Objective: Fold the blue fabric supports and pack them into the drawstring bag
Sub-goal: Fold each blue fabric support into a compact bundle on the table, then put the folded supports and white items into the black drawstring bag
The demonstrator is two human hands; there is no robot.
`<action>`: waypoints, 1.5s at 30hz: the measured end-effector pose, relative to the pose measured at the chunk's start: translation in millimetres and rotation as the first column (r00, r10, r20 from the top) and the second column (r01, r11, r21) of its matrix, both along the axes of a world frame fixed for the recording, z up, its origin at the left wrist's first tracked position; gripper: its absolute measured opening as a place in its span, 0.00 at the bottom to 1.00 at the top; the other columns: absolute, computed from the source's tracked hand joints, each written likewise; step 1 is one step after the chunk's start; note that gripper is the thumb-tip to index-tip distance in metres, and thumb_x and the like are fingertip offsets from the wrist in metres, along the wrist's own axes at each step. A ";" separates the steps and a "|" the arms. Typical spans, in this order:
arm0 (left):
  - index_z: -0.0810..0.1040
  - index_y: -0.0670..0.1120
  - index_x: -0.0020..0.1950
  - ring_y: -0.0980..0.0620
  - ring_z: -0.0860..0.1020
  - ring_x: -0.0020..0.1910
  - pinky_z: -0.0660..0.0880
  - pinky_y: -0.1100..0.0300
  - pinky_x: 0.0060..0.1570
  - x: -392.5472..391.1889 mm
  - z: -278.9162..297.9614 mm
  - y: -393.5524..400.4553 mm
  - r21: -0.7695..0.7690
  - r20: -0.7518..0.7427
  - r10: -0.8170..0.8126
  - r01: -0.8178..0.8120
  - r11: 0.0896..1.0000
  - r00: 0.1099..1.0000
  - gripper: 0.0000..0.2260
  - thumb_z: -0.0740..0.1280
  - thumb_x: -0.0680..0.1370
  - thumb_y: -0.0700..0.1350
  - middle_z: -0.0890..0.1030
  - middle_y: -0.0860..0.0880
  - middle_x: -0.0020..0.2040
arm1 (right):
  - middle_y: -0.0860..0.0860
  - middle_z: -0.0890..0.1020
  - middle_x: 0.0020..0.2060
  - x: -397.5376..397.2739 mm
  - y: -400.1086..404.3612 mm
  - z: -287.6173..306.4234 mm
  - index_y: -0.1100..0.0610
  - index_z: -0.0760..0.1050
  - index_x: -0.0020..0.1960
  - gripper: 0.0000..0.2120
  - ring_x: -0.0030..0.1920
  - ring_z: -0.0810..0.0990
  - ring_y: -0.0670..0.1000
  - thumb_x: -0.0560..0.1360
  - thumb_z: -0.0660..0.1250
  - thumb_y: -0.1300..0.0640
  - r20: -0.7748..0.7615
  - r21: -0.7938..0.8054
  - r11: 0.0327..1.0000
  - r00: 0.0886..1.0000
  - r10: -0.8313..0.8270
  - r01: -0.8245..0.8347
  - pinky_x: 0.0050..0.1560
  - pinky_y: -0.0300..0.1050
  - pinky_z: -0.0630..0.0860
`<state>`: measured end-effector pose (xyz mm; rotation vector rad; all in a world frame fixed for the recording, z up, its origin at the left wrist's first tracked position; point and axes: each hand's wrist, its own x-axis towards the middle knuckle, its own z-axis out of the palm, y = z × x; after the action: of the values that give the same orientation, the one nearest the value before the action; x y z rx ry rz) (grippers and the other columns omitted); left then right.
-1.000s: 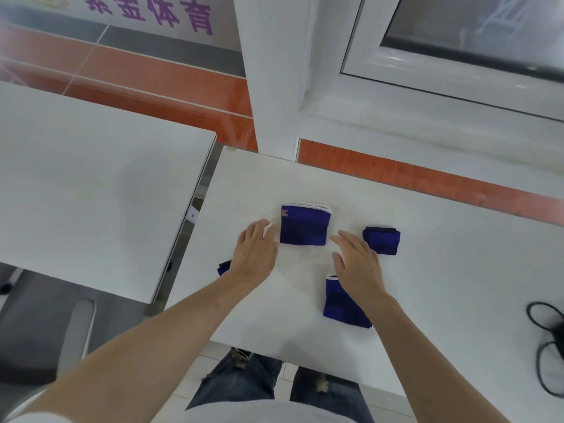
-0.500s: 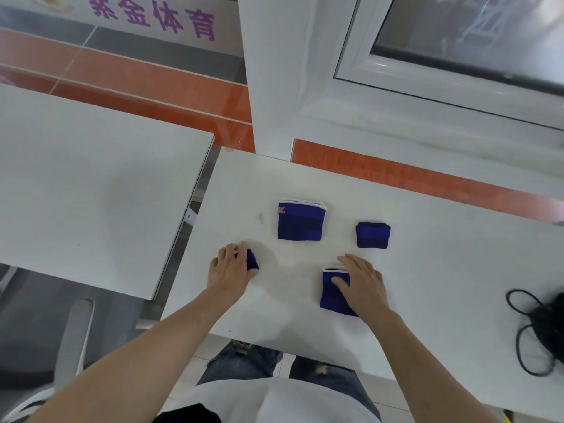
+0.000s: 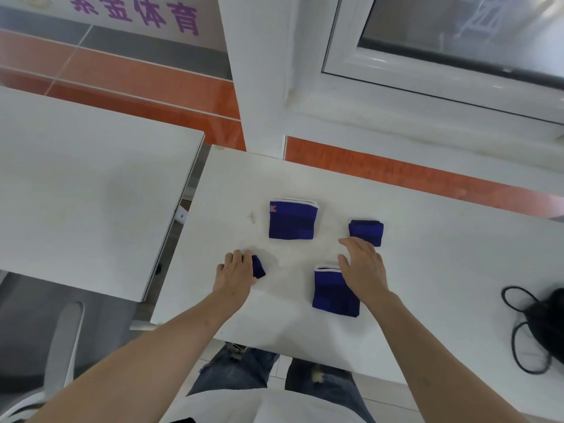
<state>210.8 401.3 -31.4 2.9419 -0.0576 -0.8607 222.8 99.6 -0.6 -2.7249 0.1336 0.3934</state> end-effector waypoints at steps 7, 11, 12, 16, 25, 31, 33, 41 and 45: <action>0.67 0.47 0.67 0.48 0.71 0.56 0.75 0.56 0.52 3.6 -0.9 -34.3 -0.017 0.012 -0.031 0.031 0.999 0.999 0.21 0.70 0.80 0.51 0.69 0.47 0.62 | 0.52 0.70 0.75 41.1 -38.4 -0.4 0.54 0.71 0.73 0.21 0.75 0.66 0.56 0.80 0.66 0.58 0.040 -0.106 0.994 0.999 0.034 -0.030 0.71 0.56 0.68; 0.67 0.47 0.68 0.48 0.71 0.57 0.70 0.56 0.47 3.6 0.5 -47.8 -0.020 0.026 -0.039 0.040 0.999 0.999 0.20 0.70 0.80 0.49 0.70 0.48 0.62 | 0.53 0.65 0.77 59.1 -55.4 -11.7 0.51 0.66 0.74 0.28 0.79 0.59 0.59 0.77 0.71 0.60 -0.077 -0.129 0.983 0.990 0.121 -0.130 0.72 0.60 0.67; 0.67 0.47 0.68 0.48 0.71 0.57 0.68 0.56 0.46 3.9 1.4 -50.0 -0.027 0.027 -0.046 0.046 0.999 0.999 0.19 0.69 0.80 0.50 0.71 0.48 0.62 | 0.52 0.67 0.76 60.8 -58.1 -15.2 0.51 0.65 0.74 0.30 0.78 0.60 0.59 0.76 0.72 0.60 -0.097 -0.119 0.983 0.987 0.128 -0.139 0.71 0.60 0.68; 0.67 0.47 0.67 0.46 0.70 0.58 0.64 0.56 0.47 6.1 4.3 -54.6 -0.076 0.014 -0.041 0.042 0.996 0.999 0.16 0.66 0.82 0.47 0.75 0.50 0.62 | 0.51 0.71 0.72 58.7 -62.7 -23.9 0.51 0.63 0.76 0.34 0.71 0.68 0.58 0.75 0.74 0.53 -0.142 -0.154 0.981 0.985 0.098 -0.120 0.67 0.58 0.69; 0.67 0.46 0.68 0.46 0.78 0.56 0.76 0.52 0.48 14.3 32.1 -63.8 -0.241 -0.018 0.075 -0.077 0.967 0.997 0.16 0.65 0.83 0.48 0.76 0.48 0.63 | 0.55 0.74 0.63 49.4 -61.1 -30.8 0.56 0.69 0.69 0.28 0.62 0.73 0.59 0.75 0.74 0.48 -0.171 -0.163 0.985 0.985 0.035 -0.063 0.59 0.55 0.73; 0.65 0.46 0.73 0.46 0.77 0.60 0.77 0.51 0.56 27.3 64.4 -68.7 -0.418 0.035 0.108 -0.084 0.905 0.993 0.17 0.61 0.85 0.48 0.74 0.47 0.67 | 0.53 0.81 0.58 38.2 -55.6 3.5 0.55 0.69 0.66 0.16 0.56 0.76 0.57 0.81 0.67 0.53 -0.001 -0.036 0.996 0.997 -0.076 0.076 0.57 0.55 0.71; 0.67 0.46 0.69 0.46 0.78 0.57 0.77 0.52 0.54 32.6 79.2 -79.0 -0.489 0.059 0.141 -0.095 0.867 0.988 0.14 0.60 0.85 0.47 0.75 0.47 0.64 | 0.52 0.80 0.59 25.0 -53.2 27.5 0.56 0.68 0.68 0.16 0.58 0.75 0.57 0.82 0.64 0.54 0.030 0.072 0.980 0.982 -0.186 0.183 0.59 0.56 0.72; 0.65 0.47 0.75 0.56 0.73 0.52 0.70 0.65 0.47 24.9 139.4 -162.7 -0.712 -0.026 0.125 -0.106 0.694 0.992 0.17 0.55 0.86 0.45 0.73 0.53 0.63 | 0.48 0.79 0.53 -61.0 -62.4 120.8 0.51 0.68 0.63 0.10 0.52 0.78 0.51 0.83 0.55 0.57 0.022 0.472 0.739 0.832 -0.554 0.480 0.47 0.47 0.75; 0.60 0.49 0.79 0.57 0.71 0.56 0.69 0.63 0.53 4.6 162.2 -193.8 -0.751 -0.035 0.045 -0.056 0.658 0.998 0.21 0.53 0.86 0.43 0.69 0.52 0.67 | 0.45 0.79 0.53 -97.7 -75.0 149.0 0.50 0.70 0.63 0.13 0.52 0.78 0.46 0.82 0.54 0.61 0.031 0.552 0.652 0.768 -0.640 0.520 0.45 0.42 0.72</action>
<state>215.4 207.5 130.8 2.1280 -0.2631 -0.6290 125.0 24.6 148.4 -2.0108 0.7222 -0.0767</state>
